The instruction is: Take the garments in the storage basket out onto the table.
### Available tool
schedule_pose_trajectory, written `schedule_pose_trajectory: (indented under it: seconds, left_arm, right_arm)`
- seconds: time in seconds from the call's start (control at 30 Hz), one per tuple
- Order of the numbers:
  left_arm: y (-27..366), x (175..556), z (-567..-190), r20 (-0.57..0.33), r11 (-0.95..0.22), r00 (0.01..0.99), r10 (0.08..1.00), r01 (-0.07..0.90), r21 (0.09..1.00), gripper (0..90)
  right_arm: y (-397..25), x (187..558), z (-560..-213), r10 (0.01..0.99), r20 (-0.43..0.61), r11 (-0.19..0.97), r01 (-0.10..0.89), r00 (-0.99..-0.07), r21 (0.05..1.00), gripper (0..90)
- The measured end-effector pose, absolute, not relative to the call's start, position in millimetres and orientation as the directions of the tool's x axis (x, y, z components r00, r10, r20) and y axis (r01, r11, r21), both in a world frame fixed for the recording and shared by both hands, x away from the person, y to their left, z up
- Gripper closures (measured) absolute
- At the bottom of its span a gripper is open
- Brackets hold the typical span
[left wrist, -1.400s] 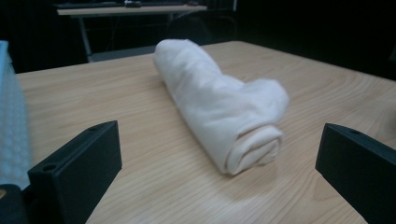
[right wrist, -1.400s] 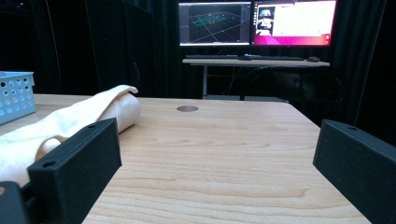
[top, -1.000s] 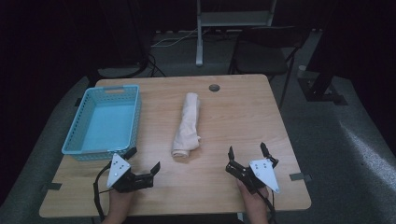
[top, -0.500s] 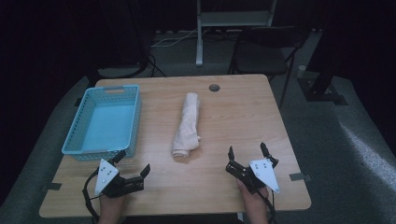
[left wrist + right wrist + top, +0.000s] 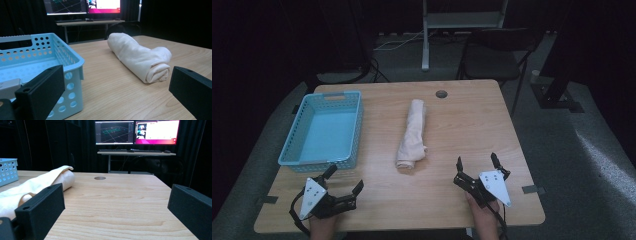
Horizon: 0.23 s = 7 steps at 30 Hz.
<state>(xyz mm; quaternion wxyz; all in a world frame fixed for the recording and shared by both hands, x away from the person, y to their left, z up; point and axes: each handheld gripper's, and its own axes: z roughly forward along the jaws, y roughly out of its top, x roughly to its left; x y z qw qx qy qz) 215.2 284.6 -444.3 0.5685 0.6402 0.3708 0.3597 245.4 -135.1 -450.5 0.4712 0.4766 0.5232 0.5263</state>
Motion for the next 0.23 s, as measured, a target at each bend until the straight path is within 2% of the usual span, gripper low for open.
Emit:
schedule_pose_trajectory:
  seconds: [0.23]
  left_arm:
    - [290.2,213.0,-444.9,-0.011,-0.011,0.439,0.898,0.047,0.999,0.0]
  right_arm:
    - [-135.1,245.4,-450.5,0.995,0.008,-0.008,0.003,-0.100,1.000,0.3]
